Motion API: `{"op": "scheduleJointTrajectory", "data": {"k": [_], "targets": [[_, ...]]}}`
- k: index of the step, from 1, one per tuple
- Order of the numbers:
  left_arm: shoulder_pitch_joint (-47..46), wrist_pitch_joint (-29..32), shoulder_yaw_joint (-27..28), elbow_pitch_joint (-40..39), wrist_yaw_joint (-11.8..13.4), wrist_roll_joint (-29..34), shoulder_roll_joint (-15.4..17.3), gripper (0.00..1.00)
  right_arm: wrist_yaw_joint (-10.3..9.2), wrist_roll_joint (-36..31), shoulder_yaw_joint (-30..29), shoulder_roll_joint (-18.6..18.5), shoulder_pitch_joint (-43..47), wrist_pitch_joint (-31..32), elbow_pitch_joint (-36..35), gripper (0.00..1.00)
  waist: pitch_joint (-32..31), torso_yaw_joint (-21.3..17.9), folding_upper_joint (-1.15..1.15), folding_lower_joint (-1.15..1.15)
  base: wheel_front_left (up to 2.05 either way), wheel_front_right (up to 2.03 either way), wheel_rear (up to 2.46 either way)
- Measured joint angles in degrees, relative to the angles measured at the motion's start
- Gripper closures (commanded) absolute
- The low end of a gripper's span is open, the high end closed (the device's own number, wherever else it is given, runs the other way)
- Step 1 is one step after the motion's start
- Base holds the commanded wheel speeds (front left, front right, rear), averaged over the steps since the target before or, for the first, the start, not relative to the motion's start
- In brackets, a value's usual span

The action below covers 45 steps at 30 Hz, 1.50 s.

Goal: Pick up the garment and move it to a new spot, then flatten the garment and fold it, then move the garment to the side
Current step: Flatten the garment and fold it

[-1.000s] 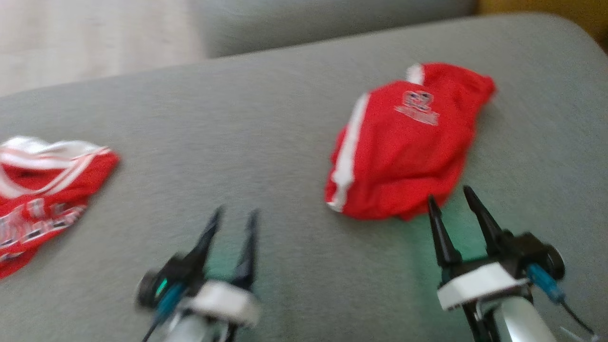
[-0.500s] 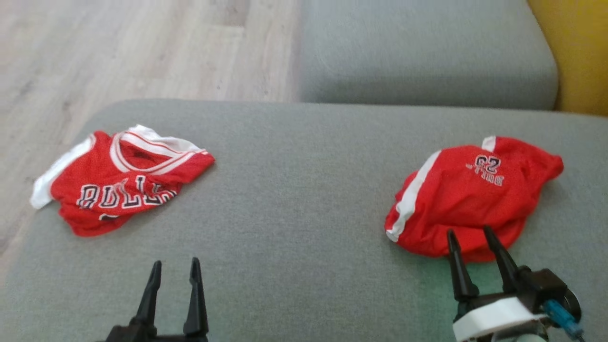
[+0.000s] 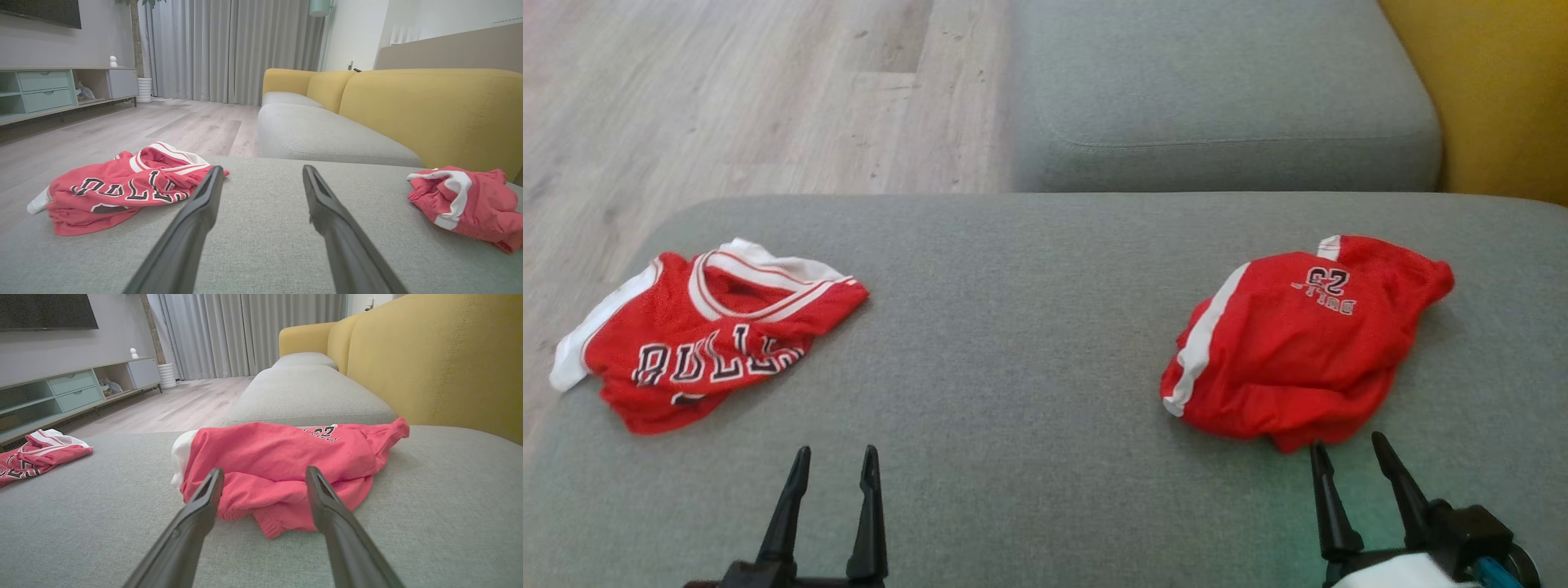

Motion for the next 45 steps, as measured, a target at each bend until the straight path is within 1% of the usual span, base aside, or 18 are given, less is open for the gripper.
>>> {"op": "scheduleJointTrajectory", "data": {"k": [5,22,31,34,37,41,45], "targets": [[0.01,0.0,-0.09,0.69,-0.48,0.0,0.0,0.0,0.0,-0.02,0.27,0.01,-0.02,0.0,-0.01,0.0,-0.4,-1.39,0.0,0.0,0.0,0.0,0.0],[0.44,0.0,-1.92,2.15,-0.15,-0.16,0.0,0.0,0.0,-0.09,1.55,0.01,1.22,0.0,0.05,0.0,-2.01,-3.63,0.0,0.0,0.0,0.0,0.0],[0.58,0.0,-3.21,2.41,0.19,-1.27,0.0,0.0,0.0,-0.86,1.65,0.01,1.2,0.0,0.01,0.0,-1.13,-4.48,0.0,0.01,0.0,0.0,0.0],[0.57,0.0,-3.56,2.91,0.09,-2.71,0.0,0.0,0.0,-1.2,1.97,0.01,1.11,0.0,-0.04,0.0,-0.52,-5.06,0.0,0.0,0.0,0.0,0.0],[0.29,0.0,-4.48,3.9,-0.05,-2.79,0.0,0.0,0.0,-1.94,2.79,0.01,0.99,0.0,-0.13,0.0,0.44,-5.98,0.0,0.01,0.0,0.0,0.0],[-1.82,0.0,-7.61,7.38,-1.79,-2.89,0.0,0.0,0.0,-3.74,4.05,0.01,0.31,0.0,-0.42,0.0,2.22,-7.82,0.0,0.01,0.0,0.0,0.0],[-8.14,0.0,-12.17,12.43,-3.98,-2.67,-0.02,0.0,0.0,-4.46,5.22,0.0,-1.62,0.0,-0.46,0.0,4.18,-10.45,0.0,0.01,0.0,0.0,0.0]]}}
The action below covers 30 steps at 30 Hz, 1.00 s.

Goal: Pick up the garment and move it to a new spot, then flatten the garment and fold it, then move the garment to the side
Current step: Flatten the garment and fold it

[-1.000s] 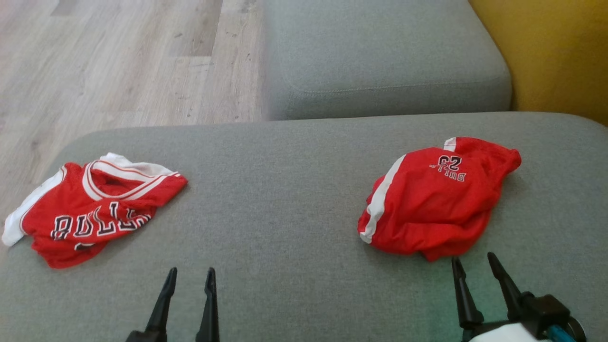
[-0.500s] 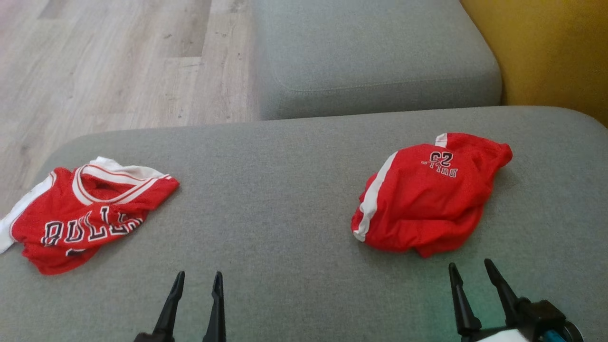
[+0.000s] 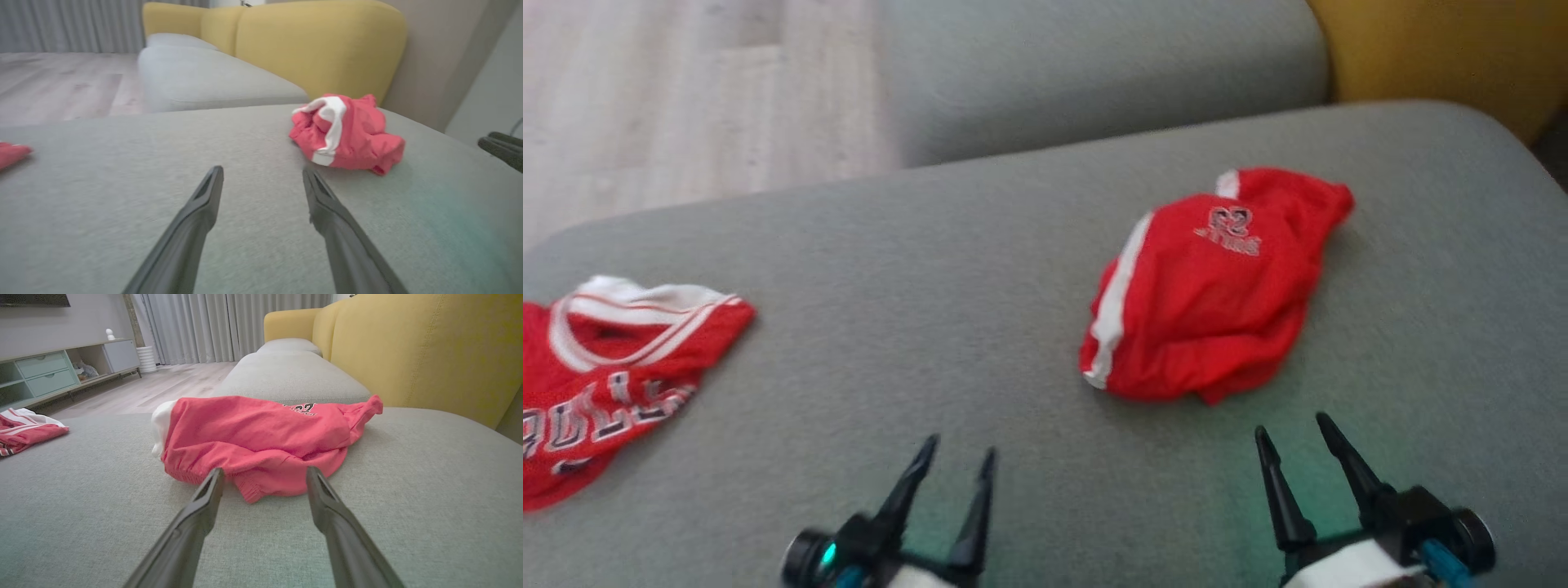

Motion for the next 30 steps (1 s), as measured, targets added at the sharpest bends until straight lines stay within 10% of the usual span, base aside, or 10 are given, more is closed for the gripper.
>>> {"op": "scheduleJointTrajectory", "data": {"k": [21,22,23,30], "targets": [[-23.34,0.0,-7.71,19.28,-2.52,3.38,-0.14,0.0,0.0,0.45,3.69,-0.03,-6.16,0.0,-0.63,0.0,10.87,-16.5,0.0,0.0,0.0,0.0,0.0],[-23.88,0.0,-7.84,19.28,-2.56,3.93,-0.02,0.65,0.0,0.46,3.7,-0.03,-6.22,0.0,-0.65,0.0,11.28,-16.84,0.0,0.0,0.0,0.0,0.0],[-24.38,0.0,-7.87,19.27,-2.56,4.43,0.01,1.0,0.0,0.56,3.68,-0.03,-6.28,0.0,-0.66,0.0,11.64,-17.08,0.0,0.0,0.0,0.0,0.0],[-26.01,0.0,-7.7,16.68,-2.57,6.25,2.4,1.0,0.0,1.54,3.33,-0.03,-6.93,0.0,-0.69,0.0,11.51,-15.81,0.0,-0.01,0.0,0.0,0.0]]}}
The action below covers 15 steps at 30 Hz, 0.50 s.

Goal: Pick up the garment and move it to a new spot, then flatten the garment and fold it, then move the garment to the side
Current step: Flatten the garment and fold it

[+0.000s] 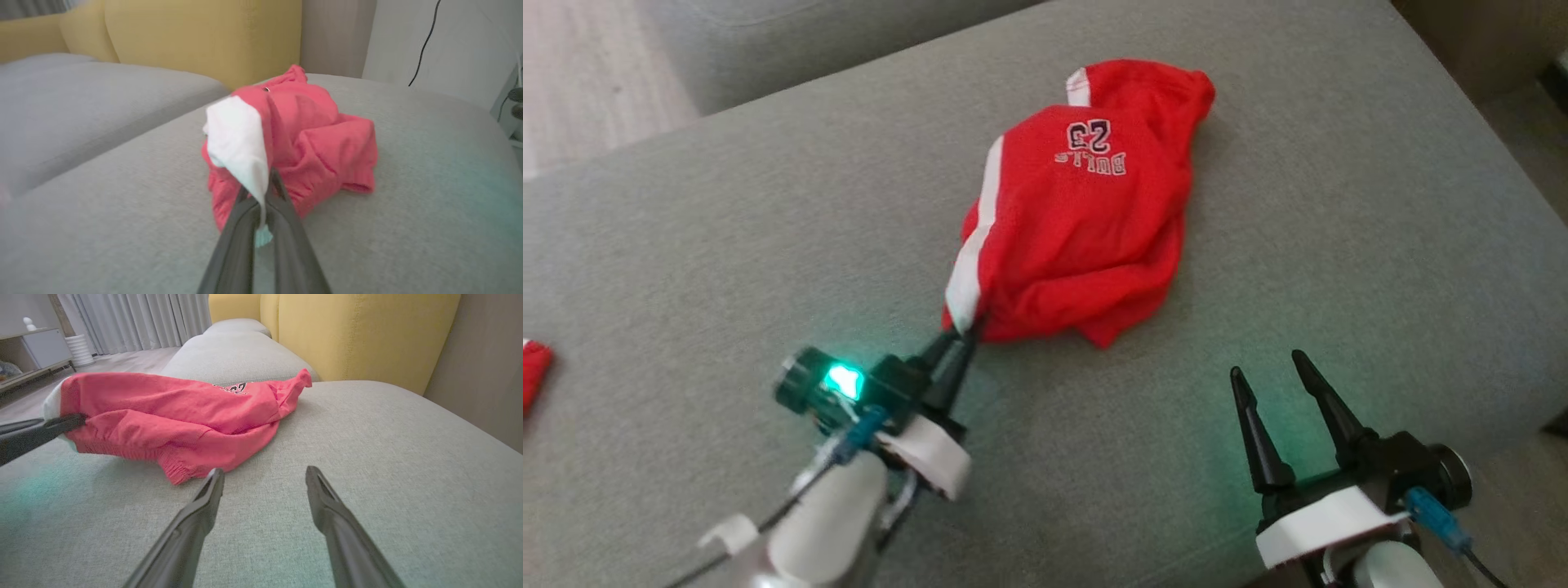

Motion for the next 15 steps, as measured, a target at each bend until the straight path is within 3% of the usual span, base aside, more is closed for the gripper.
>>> {"op": "scheduleJointTrajectory", "data": {"k": [9,15], "targets": [[-11.11,-0.01,0.66,-8.2,-0.43,6.02,12.12,1.0,0.0,0.82,-0.24,0.0,0.21,0.0,0.74,0.0,-4.23,3.77,0.0,-0.01,0.0,0.0,0.0],[-20.2,-0.34,-1.75,-14.69,-0.43,9.32,15.08,1.0,0.0,0.91,-0.33,0.0,1.29,0.0,1.08,0.0,-6.52,6.01,0.0,-0.01,0.0,0.0,0.0]]}}
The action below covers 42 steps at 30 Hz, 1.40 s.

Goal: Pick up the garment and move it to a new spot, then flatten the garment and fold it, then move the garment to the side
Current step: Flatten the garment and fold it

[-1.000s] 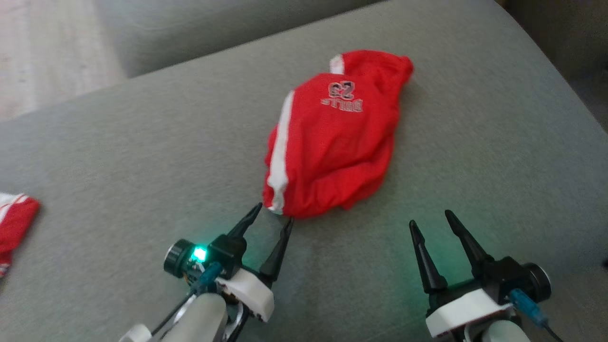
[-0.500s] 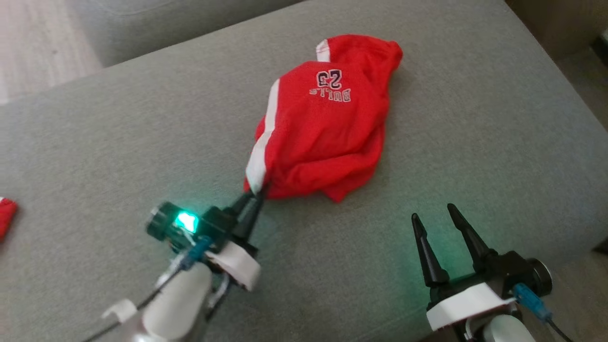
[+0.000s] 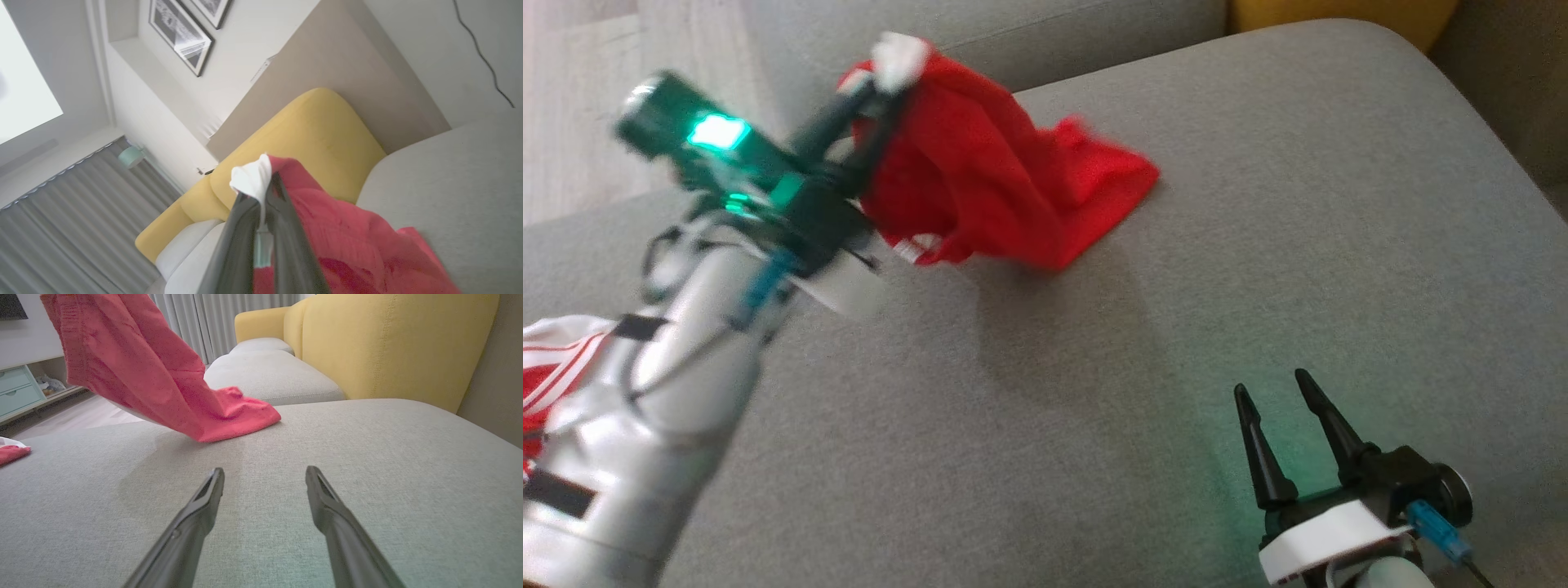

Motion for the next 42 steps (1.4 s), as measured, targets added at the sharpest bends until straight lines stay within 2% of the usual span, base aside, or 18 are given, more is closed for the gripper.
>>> {"op": "scheduleJointTrajectory", "data": {"k": [4,7,8,9,10,13,16,19,25,29,39,42], "targets": [[0.41,0.0,-8.98,-1.09,0.0,0.66,-1.3,1.0,0.0,0.0,0.16,0.0,-0.04,0.0,-0.01,0.0,0.59,1.06,0.0,0.0,0.0,0.0,0.0],[4.35,0.0,-15.62,1.35,0.0,-0.4,-4.48,1.0,0.0,0.0,0.48,-0.01,-0.4,0.0,0.0,0.0,2.05,1.59,0.0,0.01,0.0,0.0,0.0],[6.26,0.0,-17.34,2.5,0.0,-0.9,-5.79,0.95,0.0,0.0,0.71,-0.01,-0.67,0.0,0.02,0.0,2.57,1.78,0.0,0.01,0.0,0.0,0.0],[8.57,0.01,-18.49,3.6,0.0,-1.99,-7.45,0.52,0.0,0.0,0.9,0.0,-1.1,0.0,0.03,0.0,3.13,1.98,0.0,0.01,0.0,0.0,0.0],[10.78,0.01,-19.24,4.58,0.0,-3.24,-8.9,0.0,0.0,0.0,0.92,-0.01,-1.58,0.0,0.04,0.0,3.65,2.19,0.0,0.01,0.0,0.0,0.0],[16.01,0.02,-21.93,5.94,0.0,-6.58,-12.21,0.0,0.0,-0.04,0.69,-0.01,-2.68,0.0,0.01,0.0,4.92,3.13,0.0,0.02,0.0,0.0,0.0],[18.23,0.02,-26.07,4.97,0.0,-10.57,-13.84,0.0,0.0,-0.62,0.22,-0.02,-2.68,0.0,0.12,0.0,5.67,4.59,0.0,0.01,0.0,0.0,0.0],[18.41,0.02,-29.42,3.86,0.0,-14.17,-13.69,0.0,0.0,-0.68,0.14,-0.01,-2.71,0.0,0.27,0.0,6.21,6.15,0.0,0.01,0.0,0.0,0.0],[19.98,0.02,-27.89,3.77,0.01,-18.74,-11.21,0.0,0.0,-0.69,0.33,-0.02,-2.75,0.0,0.54,0.0,6.22,8.29,0.0,0.01,0.0,0.0,0.0],[22.38,0.67,-30.1,7.81,0.01,-23.77,-10.38,0.0,0.0,-1.43,0.4,-0.02,-2.75,0.0,0.89,0.0,5.86,8.89,0.0,0.01,0.0,0.0,0.0],[19.37,0.58,-36.62,13.06,0.01,-38.01,-13.15,0.0,0.0,-2.19,1.42,-0.02,-2.83,0.0,1.03,0.0,6.41,7.15,0.0,0.01,0.0,0.0,0.0],[18.37,0.57,-37.24,13.65,0.01,-39.85,-13.7,0.0,0.0,-2.2,1.38,-0.02,-2.84,0.0,1.05,0.0,6.64,6.43,0.0,0.01,0.0,0.0,0.0]]}}
